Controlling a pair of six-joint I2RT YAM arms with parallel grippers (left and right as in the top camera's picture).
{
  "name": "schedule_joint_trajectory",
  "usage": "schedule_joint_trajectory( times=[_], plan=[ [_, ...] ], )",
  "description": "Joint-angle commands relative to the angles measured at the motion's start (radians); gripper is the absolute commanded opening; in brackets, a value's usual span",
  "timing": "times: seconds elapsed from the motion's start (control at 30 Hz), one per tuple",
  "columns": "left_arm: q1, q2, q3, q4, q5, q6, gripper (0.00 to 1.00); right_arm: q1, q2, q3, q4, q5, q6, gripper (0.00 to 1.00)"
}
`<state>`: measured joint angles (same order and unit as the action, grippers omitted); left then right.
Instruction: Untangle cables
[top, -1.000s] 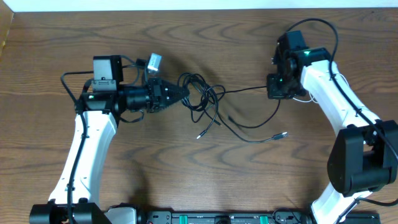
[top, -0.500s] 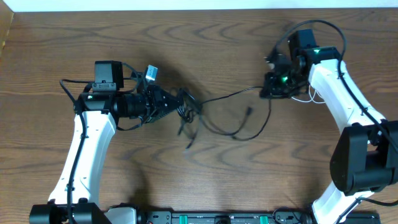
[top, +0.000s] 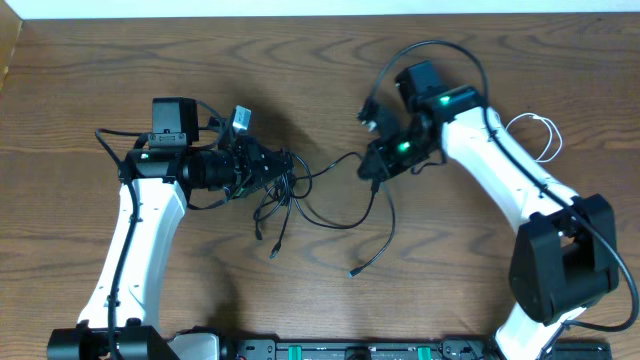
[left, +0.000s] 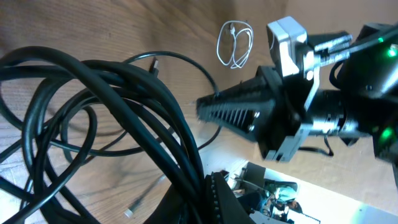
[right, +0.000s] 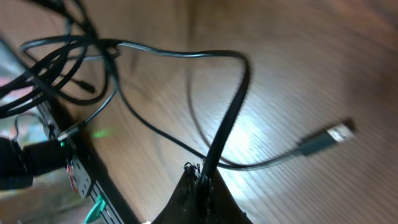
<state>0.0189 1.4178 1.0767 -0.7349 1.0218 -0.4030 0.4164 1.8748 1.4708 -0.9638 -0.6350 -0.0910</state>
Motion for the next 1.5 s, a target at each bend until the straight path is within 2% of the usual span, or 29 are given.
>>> schedule_joint_trajectory(
  times=[0.0,0.13,0.17,0.2,0.23,0.27,0.3,0.43,0.57,0.67,0.77,0.9,0.93,1.0,1.07,1.13,1.17,1.33,1.4,1.47],
  plan=[
    [0.001,0.000,0.002,-0.002,0.021,-0.014,0.08,0.043,0.009,0.005,0.021,-0.031,-0.048,0.01],
    [0.001,0.000,0.002,-0.003,0.020,-0.014,0.08,0.053,0.009,0.005,0.039,-0.033,-0.044,0.02],
    [0.001,0.000,0.001,-0.003,0.019,-0.014,0.08,0.051,0.009,0.005,0.040,-0.038,-0.040,0.11],
    [0.001,0.000,0.001,-0.003,0.014,-0.014,0.08,0.047,0.009,0.005,0.040,-0.046,-0.033,0.30],
    [0.001,0.000,0.001,-0.006,0.005,-0.014,0.08,0.042,0.009,0.005,0.039,-0.070,-0.032,0.58],
    [0.001,0.000,0.000,-0.006,0.001,-0.014,0.08,0.040,0.009,0.005,0.039,-0.095,-0.032,0.71],
    [0.001,0.000,0.000,-0.006,0.001,-0.014,0.08,0.036,0.009,0.005,0.039,-0.127,-0.033,0.76],
    [0.001,0.000,0.000,-0.006,-0.009,-0.039,0.08,0.034,0.009,0.005,0.039,-0.311,-0.033,0.79],
    [0.001,0.000,0.000,-0.009,-0.044,-0.146,0.08,0.037,0.009,0.005,0.045,-0.506,-0.033,0.75],
    [0.001,0.000,0.000,-0.009,-0.043,-0.240,0.08,0.046,0.009,0.005,0.044,-0.565,-0.032,0.69],
    [0.001,0.000,0.000,-0.009,-0.040,-0.327,0.08,0.057,0.009,0.005,0.059,-0.566,-0.005,0.68],
    [0.002,0.000,0.000,-0.008,-0.009,-0.375,0.08,0.058,0.009,0.005,0.140,-0.619,0.091,0.62],
    [0.002,0.000,0.000,-0.007,0.028,-0.391,0.08,0.058,0.009,0.005,0.182,-0.633,0.161,0.56],
    [0.002,0.000,0.000,0.015,0.091,-0.407,0.08,0.058,0.009,0.005,0.233,-0.633,0.269,0.55],
    [0.002,0.000,0.000,0.061,0.142,-0.404,0.08,0.058,0.009,0.005,0.285,-0.632,0.360,0.68],
    [0.002,0.000,0.000,0.103,0.170,-0.372,0.08,0.051,0.009,0.005,0.332,-0.609,0.405,0.86],
    [0.002,0.000,0.000,0.111,0.174,-0.348,0.08,0.046,0.009,0.005,0.343,-0.578,0.406,0.89],
    [0.002,0.000,0.000,0.110,0.174,-0.173,0.08,0.008,0.009,0.005,0.341,-0.419,0.409,0.92],
    [0.002,0.000,0.000,0.103,0.177,-0.101,0.07,-0.010,0.009,0.005,0.363,-0.485,0.408,0.92],
    [0.002,0.000,0.000,0.103,0.216,-0.040,0.08,-0.048,0.009,0.005,0.431,-0.655,0.410,0.91]
  ],
)
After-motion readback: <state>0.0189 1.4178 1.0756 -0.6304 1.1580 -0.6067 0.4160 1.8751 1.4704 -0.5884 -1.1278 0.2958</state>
